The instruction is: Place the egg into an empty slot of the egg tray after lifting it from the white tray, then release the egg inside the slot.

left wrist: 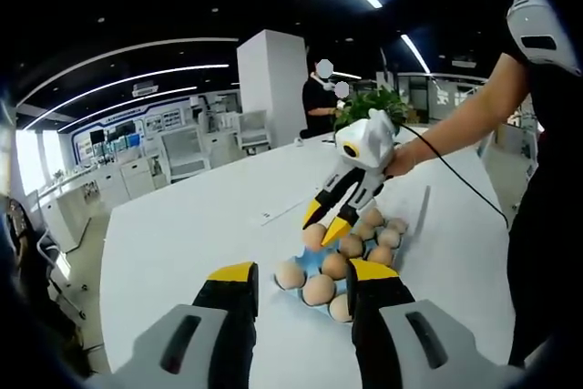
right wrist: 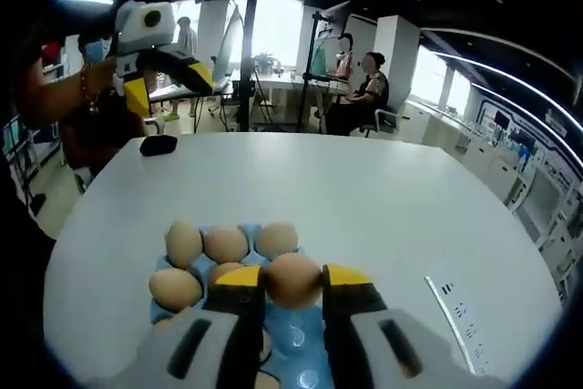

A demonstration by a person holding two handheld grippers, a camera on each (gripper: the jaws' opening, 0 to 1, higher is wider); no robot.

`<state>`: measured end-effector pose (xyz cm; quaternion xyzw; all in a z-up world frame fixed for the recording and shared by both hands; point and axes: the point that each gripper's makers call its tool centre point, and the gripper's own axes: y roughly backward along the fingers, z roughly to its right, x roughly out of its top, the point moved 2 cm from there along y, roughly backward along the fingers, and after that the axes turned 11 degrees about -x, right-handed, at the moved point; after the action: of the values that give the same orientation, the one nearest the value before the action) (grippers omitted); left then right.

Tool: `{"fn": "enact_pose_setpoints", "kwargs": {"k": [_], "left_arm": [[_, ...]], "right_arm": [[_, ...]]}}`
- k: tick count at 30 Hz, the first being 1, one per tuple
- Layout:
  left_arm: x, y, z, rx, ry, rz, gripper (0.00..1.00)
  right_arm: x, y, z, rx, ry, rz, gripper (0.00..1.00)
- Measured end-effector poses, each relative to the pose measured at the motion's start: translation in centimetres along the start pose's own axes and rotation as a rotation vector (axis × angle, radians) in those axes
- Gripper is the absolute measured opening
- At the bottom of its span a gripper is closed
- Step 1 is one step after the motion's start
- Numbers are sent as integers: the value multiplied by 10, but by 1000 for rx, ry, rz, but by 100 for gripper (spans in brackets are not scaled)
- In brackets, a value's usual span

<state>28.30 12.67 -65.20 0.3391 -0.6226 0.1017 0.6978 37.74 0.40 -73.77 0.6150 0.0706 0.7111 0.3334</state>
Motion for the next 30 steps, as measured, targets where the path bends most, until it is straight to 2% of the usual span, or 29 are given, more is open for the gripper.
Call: {"fn": "enact_pose_setpoints", "kwargs": {"k": [15, 25, 30], "left_arm": [[-2, -2, 0, -2, 3, 0, 39], [-2, -4, 0, -7, 4, 0, 39], [-1, -4, 0, -7, 3, 3, 39]], "right_arm": [[-13, -19, -2, 8, -61, -51, 24], [-18, -26, -4, 23, -62, -97, 24], [-20, -26, -4, 35, -100, -109, 24]]}}
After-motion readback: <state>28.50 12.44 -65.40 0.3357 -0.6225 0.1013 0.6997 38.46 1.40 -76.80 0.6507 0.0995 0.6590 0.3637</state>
